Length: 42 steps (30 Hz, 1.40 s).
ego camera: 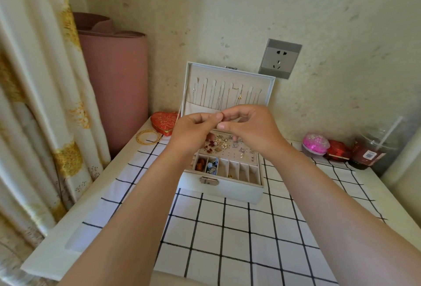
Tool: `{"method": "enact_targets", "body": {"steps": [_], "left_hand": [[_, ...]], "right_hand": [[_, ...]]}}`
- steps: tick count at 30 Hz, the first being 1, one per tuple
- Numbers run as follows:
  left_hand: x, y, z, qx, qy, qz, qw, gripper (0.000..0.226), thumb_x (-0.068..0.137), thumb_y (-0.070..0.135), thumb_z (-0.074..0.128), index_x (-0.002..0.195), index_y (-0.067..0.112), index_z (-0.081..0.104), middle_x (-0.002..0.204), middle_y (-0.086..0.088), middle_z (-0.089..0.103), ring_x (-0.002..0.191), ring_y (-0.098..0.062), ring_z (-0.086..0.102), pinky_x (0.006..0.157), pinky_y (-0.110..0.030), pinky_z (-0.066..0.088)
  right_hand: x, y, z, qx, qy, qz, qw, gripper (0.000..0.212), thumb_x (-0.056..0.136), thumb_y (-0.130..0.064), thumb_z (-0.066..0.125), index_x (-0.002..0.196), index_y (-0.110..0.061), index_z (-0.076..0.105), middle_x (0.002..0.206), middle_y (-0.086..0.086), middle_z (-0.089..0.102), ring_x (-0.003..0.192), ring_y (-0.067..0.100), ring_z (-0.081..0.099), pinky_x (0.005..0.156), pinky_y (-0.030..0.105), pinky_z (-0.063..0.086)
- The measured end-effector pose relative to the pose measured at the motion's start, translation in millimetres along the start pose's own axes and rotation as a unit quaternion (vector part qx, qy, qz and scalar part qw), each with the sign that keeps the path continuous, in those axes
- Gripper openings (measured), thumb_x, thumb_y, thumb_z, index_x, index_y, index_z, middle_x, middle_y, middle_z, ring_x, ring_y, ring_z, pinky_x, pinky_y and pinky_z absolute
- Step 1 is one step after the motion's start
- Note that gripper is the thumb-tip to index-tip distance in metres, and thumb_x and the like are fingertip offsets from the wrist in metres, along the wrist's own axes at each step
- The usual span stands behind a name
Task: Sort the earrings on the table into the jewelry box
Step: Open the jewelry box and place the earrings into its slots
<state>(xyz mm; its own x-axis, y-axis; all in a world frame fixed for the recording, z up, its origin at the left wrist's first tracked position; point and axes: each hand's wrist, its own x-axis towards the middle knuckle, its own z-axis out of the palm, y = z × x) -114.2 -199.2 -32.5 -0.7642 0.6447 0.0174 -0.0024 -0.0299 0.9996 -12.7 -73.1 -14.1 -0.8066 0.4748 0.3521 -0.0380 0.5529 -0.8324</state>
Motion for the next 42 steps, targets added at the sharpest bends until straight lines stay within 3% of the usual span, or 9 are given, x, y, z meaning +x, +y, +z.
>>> {"method": "enact_targets", "body": {"steps": [3, 7, 11, 16, 21, 27, 31, 39, 42], "left_hand": [[-1.0, -0.9, 0.7, 0.007, 0.010, 0.011, 1.000, 0.022, 0.087, 0.037, 0.071, 0.094, 0.016, 0.075, 0.091, 0.000, 0.076, 0.057, -0.003, 0.061, 0.049, -0.015, 0.045], [0.0, -6.8, -3.1, 0.101, 0.000, 0.076, 0.992, 0.024, 0.094, 0.037, 0.063, 0.091, 0.017, 0.075, 0.088, 0.002, 0.075, 0.070, -0.009, 0.065, 0.058, -0.016, 0.048], [1.7, -23.9, -9.5, 0.405, -0.028, 0.143, 0.903, 0.017, 0.095, 0.031, 0.057, 0.104, 0.033, 0.072, 0.101, 0.013, 0.068, 0.096, -0.009, 0.060, 0.080, -0.029, 0.050], [2.3, -36.2, -9.5, 0.507, -0.072, 0.197, 0.836, 0.032, 0.094, 0.016, 0.052, 0.111, 0.033, 0.072, 0.115, 0.005, 0.063, 0.116, -0.018, 0.044, 0.101, -0.035, 0.041], [3.2, -36.7, -9.7, 0.506, -0.082, 0.191, 0.837, 0.034, 0.093, 0.015, 0.050, 0.113, 0.032, 0.072, 0.117, 0.003, 0.060, 0.116, -0.019, 0.042, 0.101, -0.034, 0.039], [2.7, -36.9, -9.3, 0.492, -0.082, 0.183, 0.847, 0.030, 0.093, 0.017, 0.052, 0.112, 0.031, 0.072, 0.111, 0.003, 0.059, 0.115, -0.018, 0.043, 0.098, -0.033, 0.040], [3.5, -38.3, -10.4, 0.489, -0.081, 0.185, 0.849, 0.031, 0.093, 0.018, 0.053, 0.114, 0.031, 0.071, 0.113, 0.003, 0.059, 0.117, -0.017, 0.042, 0.098, -0.031, 0.039], [5.3, -38.4, -10.3, 0.488, -0.087, 0.181, 0.849, 0.029, 0.091, 0.019, 0.055, 0.111, 0.033, 0.072, 0.114, 0.004, 0.057, 0.118, -0.017, 0.042, 0.100, -0.037, 0.042], [2.7, -35.9, -8.6, 0.501, -0.086, 0.170, 0.845, 0.027, 0.090, 0.023, 0.057, 0.112, 0.033, 0.070, 0.117, 0.004, 0.054, 0.118, -0.017, 0.042, 0.100, -0.034, 0.041]], "right_hand": [[-0.8, 2.5, 1.4, 0.005, 0.005, -0.001, 1.000, 0.017, 0.082, -0.010, 0.080, 0.095, -0.020, 0.079, 0.083, -0.002, 0.077, 0.049, 0.017, 0.059, 0.056, 0.044, 0.055], [-1.1, 11.3, 0.9, -0.001, 0.022, 0.013, 1.000, 0.013, 0.086, -0.007, 0.075, 0.098, -0.010, 0.079, 0.084, -0.001, 0.077, 0.049, 0.014, 0.061, 0.053, 0.023, 0.052], [-4.0, 28.6, -0.3, -0.194, -0.016, 0.010, 0.981, 0.006, 0.085, -0.019, 0.078, 0.089, -0.023, 0.080, 0.080, -0.017, 0.072, 0.070, -0.003, 0.066, 0.072, 0.020, 0.054], [-11.7, 33.8, 6.3, -0.360, -0.055, -0.009, 0.931, 0.006, 0.083, -0.023, 0.075, 0.079, -0.026, 0.079, 0.079, -0.015, 0.073, 0.075, 0.003, 0.067, 0.071, 0.033, 0.059], [-12.3, 34.8, 11.1, -0.396, -0.053, -0.026, 0.916, 0.007, 0.085, -0.027, 0.072, 0.084, -0.028, 0.078, 0.084, -0.014, 0.074, 0.078, 0.005, 0.067, 0.070, 0.033, 0.058], [-13.7, 38.1, 13.8, -0.364, -0.040, -0.005, 0.931, 0.002, 0.083, -0.029, 0.074, 0.082, -0.028, 0.076, 0.081, -0.016, 0.072, 0.075, 0.003, 0.065, 0.069, 0.028, 0.056], [-14.0, 36.1, 11.9, -0.369, -0.074, -0.002, 0.926, 0.005, 0.084, -0.027, 0.073, 0.080, -0.029, 0.076, 0.084, -0.015, 0.073, 0.079, 0.005, 0.066, 0.069, 0.026, 0.054], [-15.9, 22.1, 0.7, -0.324, -0.145, 0.055, 0.933, 0.024, 0.088, -0.016, 0.058, 0.091, -0.028, 0.078, 0.102, -0.019, 0.070, 0.098, 0.006, 0.064, 0.087, 0.032, 0.054], [-18.0, 22.4, -4.2, -0.290, -0.135, 0.063, 0.945, 0.025, 0.091, -0.015, 0.057, 0.092, -0.030, 0.077, 0.105, -0.014, 0.072, 0.085, 0.003, 0.068, 0.085, 0.033, 0.057]]}}
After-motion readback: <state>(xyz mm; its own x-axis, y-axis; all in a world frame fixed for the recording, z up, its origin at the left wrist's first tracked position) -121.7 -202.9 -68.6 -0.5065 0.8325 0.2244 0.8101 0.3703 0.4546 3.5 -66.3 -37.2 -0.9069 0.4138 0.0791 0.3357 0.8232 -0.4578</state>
